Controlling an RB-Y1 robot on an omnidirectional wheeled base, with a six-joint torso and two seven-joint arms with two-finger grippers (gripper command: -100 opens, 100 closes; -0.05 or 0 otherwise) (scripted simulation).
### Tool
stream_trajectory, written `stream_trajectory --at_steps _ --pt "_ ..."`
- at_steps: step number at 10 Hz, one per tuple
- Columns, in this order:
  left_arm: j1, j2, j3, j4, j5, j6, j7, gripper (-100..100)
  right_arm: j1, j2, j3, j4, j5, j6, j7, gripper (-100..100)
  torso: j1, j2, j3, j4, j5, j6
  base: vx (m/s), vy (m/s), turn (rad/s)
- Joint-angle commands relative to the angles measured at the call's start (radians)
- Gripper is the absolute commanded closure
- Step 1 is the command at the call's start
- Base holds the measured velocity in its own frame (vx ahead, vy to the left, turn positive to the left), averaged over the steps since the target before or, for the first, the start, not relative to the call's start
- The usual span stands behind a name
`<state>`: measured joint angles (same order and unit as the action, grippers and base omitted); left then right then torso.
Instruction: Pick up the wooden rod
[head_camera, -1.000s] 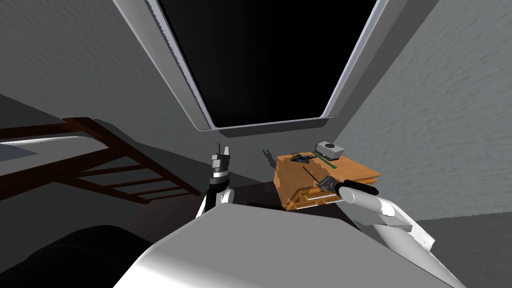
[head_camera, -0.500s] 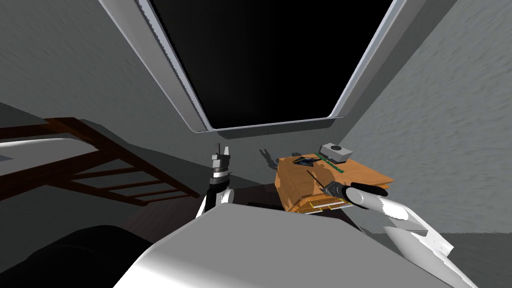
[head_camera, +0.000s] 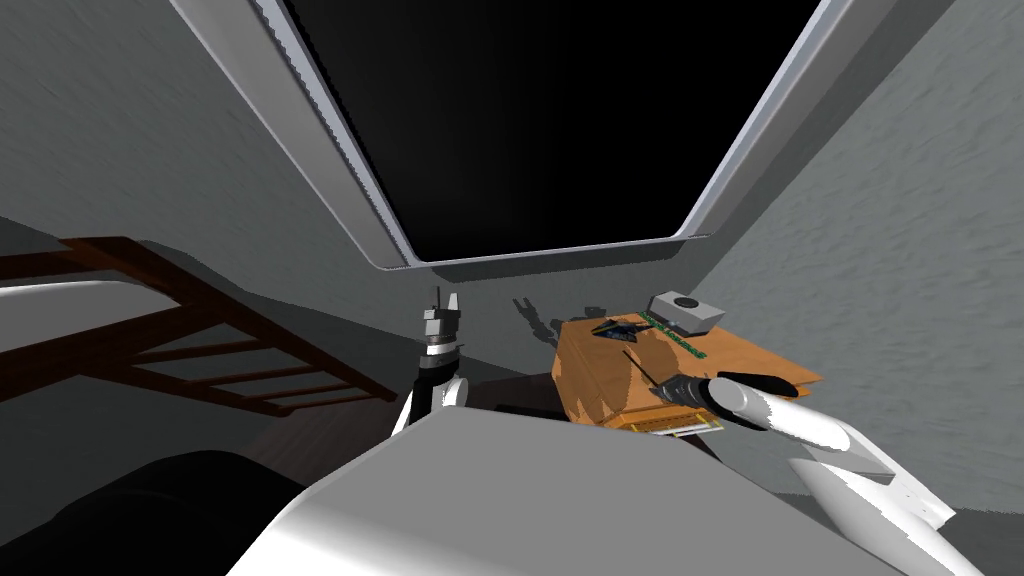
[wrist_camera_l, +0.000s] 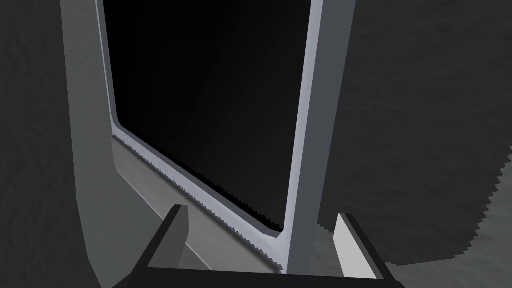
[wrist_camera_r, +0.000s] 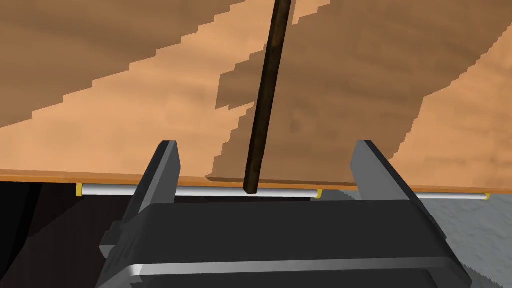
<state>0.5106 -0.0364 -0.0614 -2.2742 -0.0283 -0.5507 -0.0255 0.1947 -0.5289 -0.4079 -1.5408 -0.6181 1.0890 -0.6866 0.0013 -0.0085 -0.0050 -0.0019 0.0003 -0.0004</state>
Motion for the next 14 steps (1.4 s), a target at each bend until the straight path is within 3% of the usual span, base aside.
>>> stream_trajectory --at_steps 1,10,12,13,14 --pt "0.0 0.0 0.0 0.0 0.0 0.0 0.0 0 0.002 -0.006 -0.011 0.016 -0.013 0.035 -0.005 -100 0.0 0.0 0.0 0.0 0.0 0.0 0.098 0.028 0.014" --pt "0.0 0.0 0.0 0.0 0.0 0.0 0.0 0 0.019 -0.069 -0.118 0.148 -0.107 0.277 -0.069 -100 -0.001 -0.001 -0.001 0.0 0.0 0.0 0.128 0.009 0.03" --pt "0.0 0.0 0.0 0.0 0.0 0.0 0.0 0 0.023 -0.081 -0.133 0.166 -0.12 0.309 -0.076 -100 0.0 -0.001 -0.001 0.0 0.0 0.0 0.128 0.007 0.025" --pt "0.0 0.0 0.0 0.0 0.0 0.0 0.0 0 0.025 -0.078 -0.13 0.159 -0.118 0.298 -0.071 -100 -0.001 0.001 0.0 0.0 0.0 0.0 0.045 0.0 0.006" --pt "0.0 0.0 0.0 0.0 0.0 0.0 0.0 0 0.025 -0.078 -0.131 0.16 -0.118 0.301 -0.072 0 -0.001 0.004 0.002 0.001 0.0 0.0 0.01 0.0 0.001"
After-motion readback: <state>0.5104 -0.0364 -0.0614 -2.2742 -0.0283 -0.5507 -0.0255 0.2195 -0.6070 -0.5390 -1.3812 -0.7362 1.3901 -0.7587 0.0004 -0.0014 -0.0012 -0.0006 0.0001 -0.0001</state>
